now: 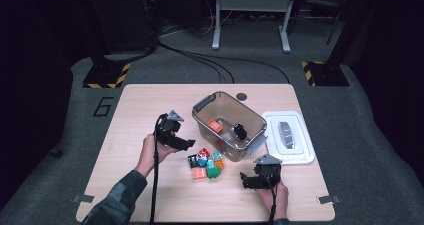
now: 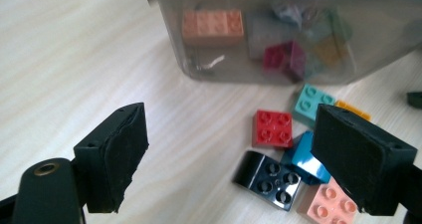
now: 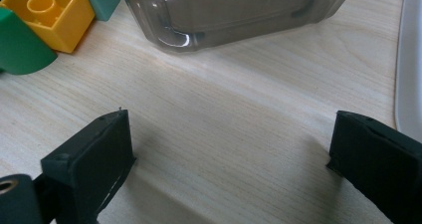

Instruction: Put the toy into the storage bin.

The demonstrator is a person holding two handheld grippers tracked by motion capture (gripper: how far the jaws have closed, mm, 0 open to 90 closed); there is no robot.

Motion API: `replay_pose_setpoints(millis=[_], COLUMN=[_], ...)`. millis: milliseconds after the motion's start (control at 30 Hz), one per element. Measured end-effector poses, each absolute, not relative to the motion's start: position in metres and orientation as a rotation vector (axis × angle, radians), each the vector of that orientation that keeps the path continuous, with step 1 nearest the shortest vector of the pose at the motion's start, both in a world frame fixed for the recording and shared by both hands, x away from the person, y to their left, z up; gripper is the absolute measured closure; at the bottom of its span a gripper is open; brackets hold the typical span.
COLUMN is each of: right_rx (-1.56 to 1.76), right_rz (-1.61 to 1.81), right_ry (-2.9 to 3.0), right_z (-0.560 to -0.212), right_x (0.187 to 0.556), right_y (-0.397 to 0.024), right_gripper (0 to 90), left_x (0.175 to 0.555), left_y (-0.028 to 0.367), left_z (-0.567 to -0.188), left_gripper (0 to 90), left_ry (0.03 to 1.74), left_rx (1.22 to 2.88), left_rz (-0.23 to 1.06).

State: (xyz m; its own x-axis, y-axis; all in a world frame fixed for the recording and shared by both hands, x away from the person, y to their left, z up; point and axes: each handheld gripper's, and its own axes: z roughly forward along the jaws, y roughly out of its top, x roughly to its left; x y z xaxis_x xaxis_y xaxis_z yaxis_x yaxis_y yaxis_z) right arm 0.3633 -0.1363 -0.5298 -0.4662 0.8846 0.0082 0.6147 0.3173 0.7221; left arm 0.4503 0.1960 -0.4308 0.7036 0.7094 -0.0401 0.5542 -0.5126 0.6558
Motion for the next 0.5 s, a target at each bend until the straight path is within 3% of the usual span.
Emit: replay_pose_setpoints(millis=[500], right_rx=[1.334], right_rz=[0.944], right_ry=[2.199], right_z=[-0.53], right_x=[0.363], right_y=[-0.136], right_gripper=[2.6], left_x=[0.443], left_y=[0.185], left_z=[-0.486], left_gripper=[15.7], left_ry=[1.069], left_rx=[2.26], left_rz=[0.248])
